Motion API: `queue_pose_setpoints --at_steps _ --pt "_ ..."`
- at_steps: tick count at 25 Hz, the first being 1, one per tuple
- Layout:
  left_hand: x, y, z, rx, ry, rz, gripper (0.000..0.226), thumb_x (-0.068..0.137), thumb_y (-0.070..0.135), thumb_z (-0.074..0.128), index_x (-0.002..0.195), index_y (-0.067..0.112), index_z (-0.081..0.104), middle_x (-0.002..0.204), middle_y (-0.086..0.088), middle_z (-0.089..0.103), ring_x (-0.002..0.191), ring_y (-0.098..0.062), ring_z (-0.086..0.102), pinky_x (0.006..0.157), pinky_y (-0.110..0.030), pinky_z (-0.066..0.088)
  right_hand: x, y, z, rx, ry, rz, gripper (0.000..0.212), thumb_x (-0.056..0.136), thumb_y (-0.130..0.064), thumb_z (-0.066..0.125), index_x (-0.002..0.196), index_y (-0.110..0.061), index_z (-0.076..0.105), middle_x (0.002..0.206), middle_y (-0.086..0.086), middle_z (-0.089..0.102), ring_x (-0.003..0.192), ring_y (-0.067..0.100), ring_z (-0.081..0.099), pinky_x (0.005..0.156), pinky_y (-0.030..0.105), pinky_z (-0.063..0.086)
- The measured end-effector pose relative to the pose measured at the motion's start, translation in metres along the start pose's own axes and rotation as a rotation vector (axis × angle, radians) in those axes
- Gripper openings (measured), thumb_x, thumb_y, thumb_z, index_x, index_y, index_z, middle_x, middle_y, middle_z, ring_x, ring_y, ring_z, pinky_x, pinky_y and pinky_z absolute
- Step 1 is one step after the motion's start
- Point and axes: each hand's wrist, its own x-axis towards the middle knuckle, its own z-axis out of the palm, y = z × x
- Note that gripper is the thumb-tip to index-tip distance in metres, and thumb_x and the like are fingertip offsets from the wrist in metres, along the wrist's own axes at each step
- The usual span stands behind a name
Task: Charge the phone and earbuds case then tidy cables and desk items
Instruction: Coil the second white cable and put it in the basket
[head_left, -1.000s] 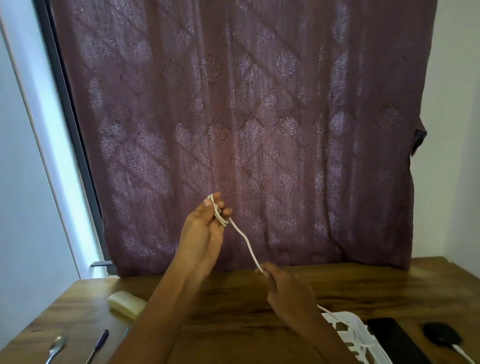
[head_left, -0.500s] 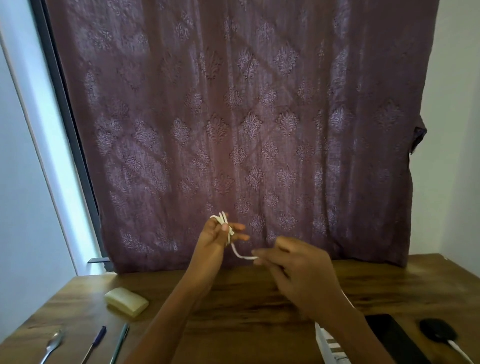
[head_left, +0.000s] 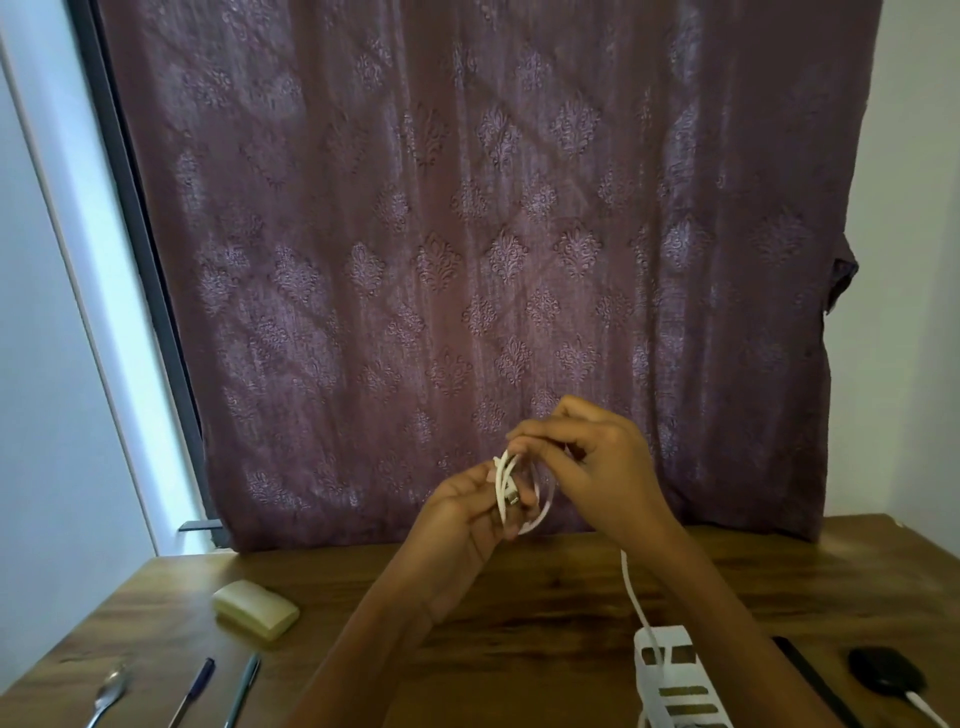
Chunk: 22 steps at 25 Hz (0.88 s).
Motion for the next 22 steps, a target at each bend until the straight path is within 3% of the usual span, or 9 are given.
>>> queue_pose_setpoints --at_steps 3,6,11,14,16,18,20,22 --pt "-0.004 0.003 -0.002 -0.083 0.005 -0.065 0.025 0.084 0.004 0.037 0.093 -0.004 0.058 0.054 -0.006 0.056 0.05 -0.016 0.042 0.053 -0.02 0.049 0.002 0.008 0.002 0.037 0.021 0.083 0.01 0.08 -0.035 0.066 0.086 -0.031 0.074 0.066 -0.006 0.054 0.059 0.012 0.05 0.053 0.035 0.045" --pt "-0.007 0.006 -0.002 -0.081 -0.071 -0.091 0.033 0.08 0.015 0.039 0.098 -0.006 0.057 0.051 -0.003 0.051 0.039 -0.009 0.033 0.059 -0.022 0.05 0.002 0.014 0.005 0.134 0.031 0.174 0.01 0.077 -0.032 0.068 0.074 -0.042 0.07 0.072 0.001 0.063 0.065 0.018 0.058 0.061 0.045 0.049" --pt "-0.005 0.009 -0.001 -0.081 -0.076 -0.045 0.039 0.082 0.03 0.04 0.095 -0.003 0.056 0.05 0.001 0.047 0.041 -0.006 0.032 0.065 -0.019 0.05 -0.009 0.023 0.017 0.347 -0.003 0.352 0.026 0.085 -0.013 0.062 0.076 -0.037 0.069 0.077 -0.01 0.072 0.077 0.008 0.066 0.073 0.028 0.053" --pt "-0.003 0.01 0.001 -0.045 -0.018 0.018 0.036 0.083 0.033 0.04 0.092 0.001 0.056 0.053 0.004 0.048 0.045 -0.006 0.034 0.067 -0.019 0.051 -0.024 0.022 0.028 0.338 -0.02 0.434 0.03 0.089 -0.011 0.057 0.078 -0.038 0.066 0.069 -0.01 0.071 0.065 0.005 0.062 0.061 0.022 0.049" --pt "-0.001 0.009 0.004 -0.037 0.07 0.057 0.034 0.086 0.032 0.039 0.09 0.002 0.056 0.053 0.005 0.05 0.047 -0.007 0.037 0.069 -0.019 0.05 -0.036 0.019 0.039 0.305 -0.056 0.5 0.029 0.092 -0.017 0.051 0.072 -0.033 0.063 0.057 -0.003 0.062 0.052 0.005 0.052 0.052 0.025 0.042" --pt "0.001 0.01 0.005 -0.052 0.152 0.095 0.029 0.092 0.025 0.037 0.089 0.003 0.055 0.054 0.005 0.051 0.044 -0.004 0.04 0.065 -0.019 0.046 -0.048 0.014 0.05 0.272 -0.12 0.549 0.033 0.096 -0.021 0.044 0.067 -0.029 0.058 0.047 -0.007 0.053 0.043 0.001 0.046 0.048 0.018 0.036" --pt "0.003 0.011 0.001 0.004 0.213 0.156 0.025 0.095 0.022 0.036 0.086 0.007 0.054 0.058 0.005 0.051 0.046 -0.003 0.044 0.06 -0.018 0.046 -0.06 0.01 0.06 0.28 -0.193 0.591 0.029 0.097 -0.021 0.04 0.078 -0.026 0.062 0.042 -0.009 0.051 0.041 0.0 0.046 0.048 0.015 0.035" --pt "0.005 0.012 -0.006 0.127 0.275 0.231 0.023 0.095 0.021 0.037 0.084 0.009 0.053 0.062 0.005 0.051 0.052 -0.003 0.052 0.072 -0.023 0.048 -0.071 0.006 0.065 0.303 -0.272 0.634 0.025 0.098 -0.021 0.039 0.092 -0.018 0.063 0.043 -0.008 0.049 0.042 0.0 0.046 0.049 0.016 0.036"
